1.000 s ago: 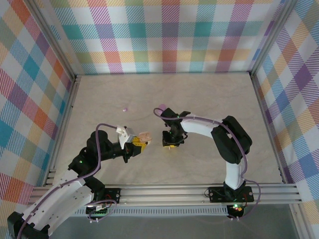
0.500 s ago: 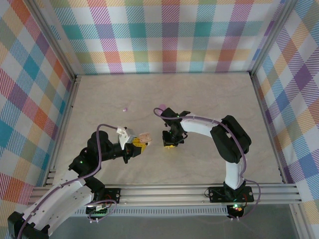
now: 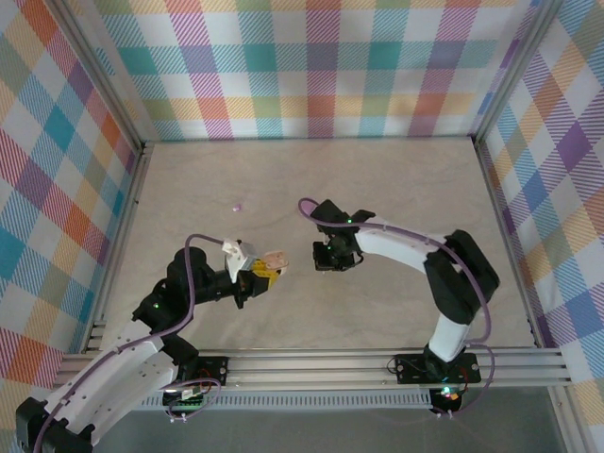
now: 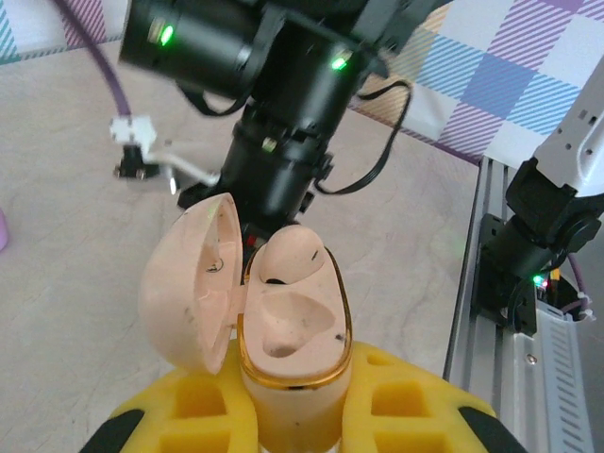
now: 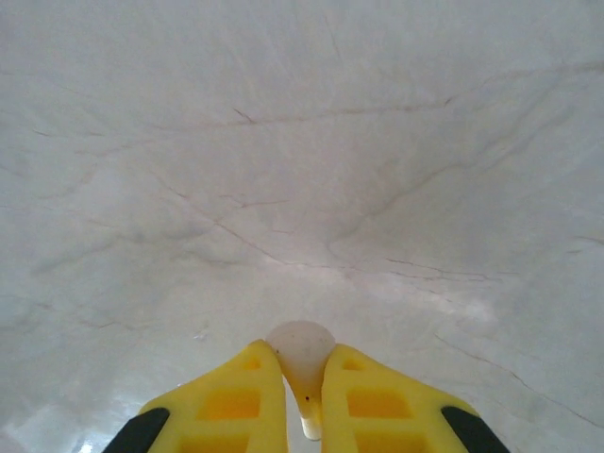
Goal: Insert wireless bluetooth earbuds into charging case
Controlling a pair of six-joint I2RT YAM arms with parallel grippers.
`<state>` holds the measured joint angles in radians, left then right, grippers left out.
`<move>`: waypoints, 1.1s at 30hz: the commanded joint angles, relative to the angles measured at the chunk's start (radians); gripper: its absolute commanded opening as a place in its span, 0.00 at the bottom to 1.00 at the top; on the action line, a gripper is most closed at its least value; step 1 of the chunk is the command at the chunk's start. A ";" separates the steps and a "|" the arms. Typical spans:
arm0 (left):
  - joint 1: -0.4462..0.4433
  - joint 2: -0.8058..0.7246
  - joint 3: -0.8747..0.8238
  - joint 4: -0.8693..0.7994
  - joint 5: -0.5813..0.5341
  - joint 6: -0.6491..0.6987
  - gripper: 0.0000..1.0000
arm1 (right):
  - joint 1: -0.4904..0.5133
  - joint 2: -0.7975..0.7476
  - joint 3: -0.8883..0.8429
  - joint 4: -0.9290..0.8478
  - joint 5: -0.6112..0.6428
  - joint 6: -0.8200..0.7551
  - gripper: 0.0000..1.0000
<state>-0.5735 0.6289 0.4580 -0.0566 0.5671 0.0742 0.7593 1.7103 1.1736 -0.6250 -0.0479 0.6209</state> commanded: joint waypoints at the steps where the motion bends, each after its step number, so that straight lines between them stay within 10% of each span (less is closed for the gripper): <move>1: -0.002 0.021 -0.010 0.100 0.024 0.003 0.00 | -0.005 -0.114 -0.017 0.006 0.083 -0.004 0.11; 16: -0.067 0.300 0.074 0.381 -0.079 0.012 0.00 | 0.035 -0.527 0.025 -0.049 0.251 0.040 0.08; 33: -0.187 0.472 0.101 0.652 -0.167 0.078 0.00 | 0.231 -0.572 -0.013 0.268 0.320 -0.055 0.07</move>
<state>-0.7399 1.0988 0.5545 0.4877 0.3988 0.1024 0.9760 1.1519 1.1831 -0.4709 0.2691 0.6170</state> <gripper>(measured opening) 0.156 0.077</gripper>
